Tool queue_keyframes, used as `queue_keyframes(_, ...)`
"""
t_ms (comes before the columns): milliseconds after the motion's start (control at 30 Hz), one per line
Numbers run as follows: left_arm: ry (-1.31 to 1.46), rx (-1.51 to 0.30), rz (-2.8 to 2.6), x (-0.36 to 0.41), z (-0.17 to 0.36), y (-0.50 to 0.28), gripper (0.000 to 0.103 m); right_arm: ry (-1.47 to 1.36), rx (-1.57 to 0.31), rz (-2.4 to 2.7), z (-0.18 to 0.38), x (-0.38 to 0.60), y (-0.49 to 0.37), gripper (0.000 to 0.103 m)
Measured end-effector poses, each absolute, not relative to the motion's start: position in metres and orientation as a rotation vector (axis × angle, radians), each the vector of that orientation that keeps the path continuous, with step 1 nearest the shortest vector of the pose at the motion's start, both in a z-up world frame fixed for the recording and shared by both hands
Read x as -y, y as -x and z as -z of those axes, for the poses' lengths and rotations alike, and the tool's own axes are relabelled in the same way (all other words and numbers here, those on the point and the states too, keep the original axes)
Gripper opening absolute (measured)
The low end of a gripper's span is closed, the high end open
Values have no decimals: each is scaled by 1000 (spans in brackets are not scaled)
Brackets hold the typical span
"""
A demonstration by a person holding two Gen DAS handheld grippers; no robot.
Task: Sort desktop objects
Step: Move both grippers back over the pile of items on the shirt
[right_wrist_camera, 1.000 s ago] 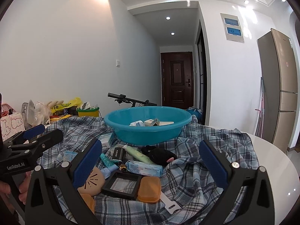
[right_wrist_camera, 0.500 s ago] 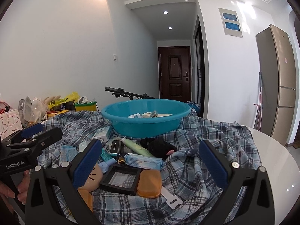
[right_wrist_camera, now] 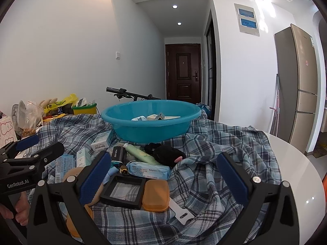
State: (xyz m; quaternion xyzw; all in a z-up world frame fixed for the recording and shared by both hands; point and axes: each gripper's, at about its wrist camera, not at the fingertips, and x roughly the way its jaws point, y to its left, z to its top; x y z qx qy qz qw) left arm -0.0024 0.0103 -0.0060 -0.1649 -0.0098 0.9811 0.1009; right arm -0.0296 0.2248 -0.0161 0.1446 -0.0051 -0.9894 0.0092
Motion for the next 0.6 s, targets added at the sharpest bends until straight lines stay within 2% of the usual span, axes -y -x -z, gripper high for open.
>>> queue_keyframes(600,489,15,-2899,-12,6,2,103,-454,14,3098,15,-224,29,103)
